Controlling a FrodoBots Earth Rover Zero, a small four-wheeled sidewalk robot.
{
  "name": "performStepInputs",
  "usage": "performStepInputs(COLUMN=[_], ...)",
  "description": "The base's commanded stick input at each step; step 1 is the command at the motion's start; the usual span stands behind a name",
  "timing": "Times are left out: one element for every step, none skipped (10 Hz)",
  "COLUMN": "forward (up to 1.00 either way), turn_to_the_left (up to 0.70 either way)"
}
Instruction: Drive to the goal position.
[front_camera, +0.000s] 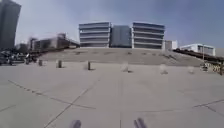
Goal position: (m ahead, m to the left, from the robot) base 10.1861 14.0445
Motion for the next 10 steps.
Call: performStepInputs(forward=[1.00, 1.00, 1.00, 1.00, 0.46, 0.00, 0.00, 0.00, 0.00, 0.00], turn_to_the_left=[0.00, 0.00, 0.00, 0.00, 0.00, 0.00, 0.00, 0.00, 0.00, 0.00])
